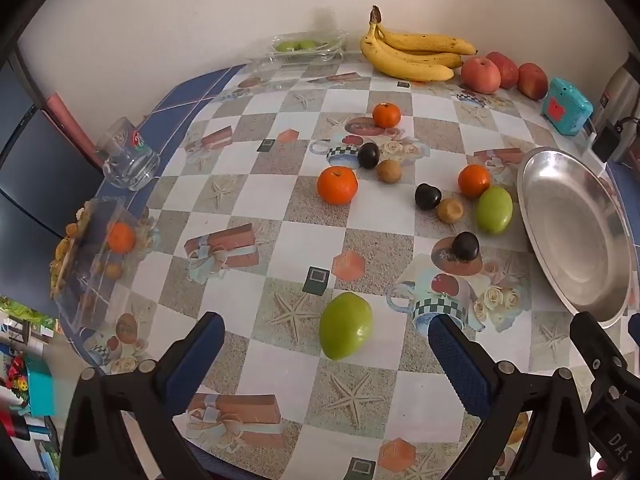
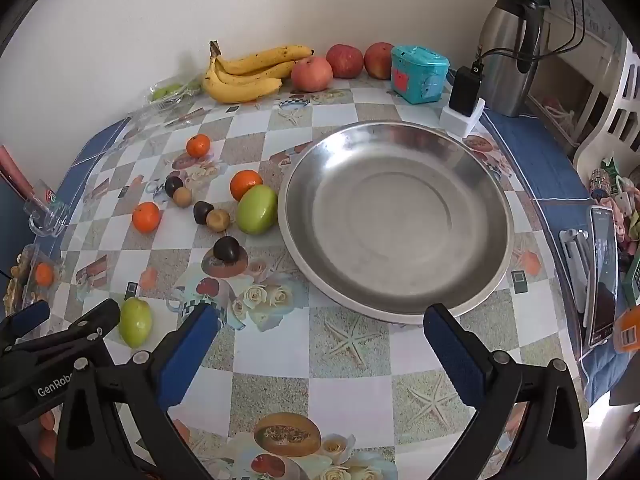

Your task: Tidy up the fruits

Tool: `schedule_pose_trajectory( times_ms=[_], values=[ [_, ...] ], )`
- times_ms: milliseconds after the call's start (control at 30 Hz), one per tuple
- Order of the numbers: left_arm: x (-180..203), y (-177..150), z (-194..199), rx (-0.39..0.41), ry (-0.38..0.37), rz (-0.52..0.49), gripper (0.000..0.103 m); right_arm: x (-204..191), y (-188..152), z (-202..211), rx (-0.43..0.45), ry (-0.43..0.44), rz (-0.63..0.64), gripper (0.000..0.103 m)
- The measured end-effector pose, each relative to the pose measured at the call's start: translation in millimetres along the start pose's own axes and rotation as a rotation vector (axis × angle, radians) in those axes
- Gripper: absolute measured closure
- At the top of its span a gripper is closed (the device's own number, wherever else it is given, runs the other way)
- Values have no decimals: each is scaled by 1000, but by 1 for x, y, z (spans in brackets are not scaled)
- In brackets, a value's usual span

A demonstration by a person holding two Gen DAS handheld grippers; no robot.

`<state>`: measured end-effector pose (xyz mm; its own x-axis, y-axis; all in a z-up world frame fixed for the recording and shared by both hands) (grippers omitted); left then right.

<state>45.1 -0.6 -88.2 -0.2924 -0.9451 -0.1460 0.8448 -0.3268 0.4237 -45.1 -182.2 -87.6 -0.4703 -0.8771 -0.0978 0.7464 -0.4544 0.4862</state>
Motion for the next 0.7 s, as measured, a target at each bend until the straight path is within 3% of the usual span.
schedule_pose_trajectory(
  times_ms=[700],
  values=[
    [-12, -1, -5, -13, 12, 34, 0, 8, 3, 2, 16, -6, -27, 0]
  ],
)
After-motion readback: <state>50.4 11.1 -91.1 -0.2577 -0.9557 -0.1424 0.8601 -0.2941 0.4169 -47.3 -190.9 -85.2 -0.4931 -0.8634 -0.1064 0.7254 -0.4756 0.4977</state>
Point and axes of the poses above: each gripper's, at about its wrist camera, not at the fingertips, and z roughly against the way its jaws point, x to its right, y to its top, the point moved 10 cm from there along -z, roughly the way its jaws point, and after that the axes turned 1 degree about y, right-handed, at the moved point
